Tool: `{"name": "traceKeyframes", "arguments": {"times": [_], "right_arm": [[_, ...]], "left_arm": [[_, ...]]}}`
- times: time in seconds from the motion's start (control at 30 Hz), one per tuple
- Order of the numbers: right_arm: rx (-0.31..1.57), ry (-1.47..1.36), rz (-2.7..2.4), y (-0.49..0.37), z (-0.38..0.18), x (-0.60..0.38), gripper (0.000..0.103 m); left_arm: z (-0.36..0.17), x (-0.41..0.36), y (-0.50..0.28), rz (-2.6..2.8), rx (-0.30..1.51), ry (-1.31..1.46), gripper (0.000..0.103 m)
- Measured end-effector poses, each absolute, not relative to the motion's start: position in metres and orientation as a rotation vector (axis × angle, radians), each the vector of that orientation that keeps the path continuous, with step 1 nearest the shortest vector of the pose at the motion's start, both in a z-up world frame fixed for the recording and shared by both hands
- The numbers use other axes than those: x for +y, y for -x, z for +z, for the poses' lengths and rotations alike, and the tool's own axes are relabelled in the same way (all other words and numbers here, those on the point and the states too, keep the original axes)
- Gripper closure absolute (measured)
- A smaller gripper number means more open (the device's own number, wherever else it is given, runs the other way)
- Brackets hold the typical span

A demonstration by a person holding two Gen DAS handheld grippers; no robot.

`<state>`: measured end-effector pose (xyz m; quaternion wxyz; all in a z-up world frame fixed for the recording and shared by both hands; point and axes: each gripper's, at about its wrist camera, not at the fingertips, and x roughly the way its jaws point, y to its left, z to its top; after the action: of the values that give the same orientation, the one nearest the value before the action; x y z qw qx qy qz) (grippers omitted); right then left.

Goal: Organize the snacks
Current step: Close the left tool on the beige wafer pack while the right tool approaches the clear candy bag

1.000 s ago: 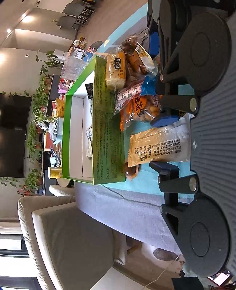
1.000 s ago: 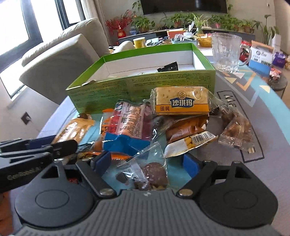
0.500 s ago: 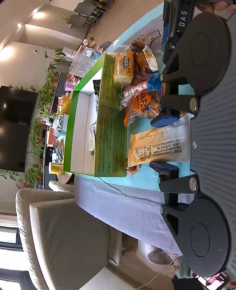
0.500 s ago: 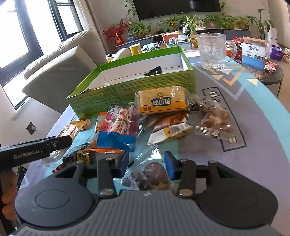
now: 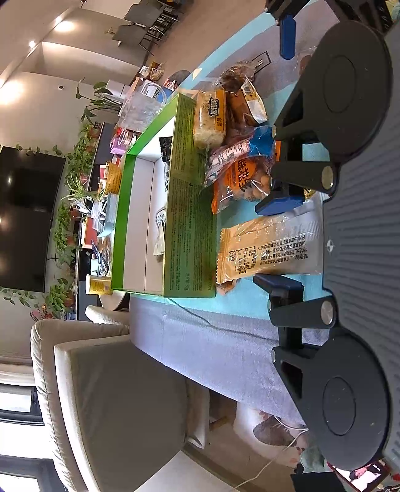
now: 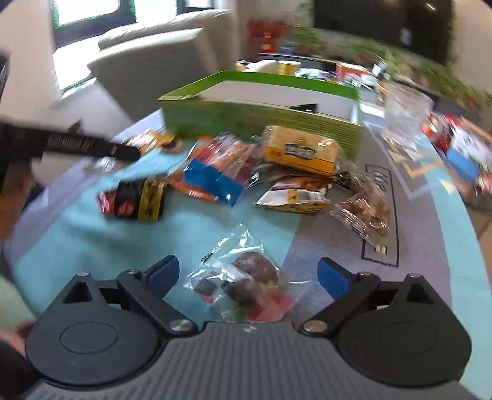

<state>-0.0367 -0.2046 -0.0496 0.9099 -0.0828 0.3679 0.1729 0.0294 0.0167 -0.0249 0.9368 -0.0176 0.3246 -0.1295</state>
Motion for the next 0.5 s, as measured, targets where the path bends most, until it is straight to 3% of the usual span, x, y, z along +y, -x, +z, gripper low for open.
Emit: {"name": "traceKeyframes", "arguments": {"times": [0.17,0.5], "right_arm": [[0.729,0.287,0.388,0.043,-0.050,-0.194,0.044],[0.759,0.227,0.357,0.061,-0.045,-0.202,0.044]], "left_arm": [[-0.024,0.016,-0.029,-0.263,0.663,0.034,0.064],[-0.023,0.019,-0.029,-0.253,0.661,0.041,0.064]]}}
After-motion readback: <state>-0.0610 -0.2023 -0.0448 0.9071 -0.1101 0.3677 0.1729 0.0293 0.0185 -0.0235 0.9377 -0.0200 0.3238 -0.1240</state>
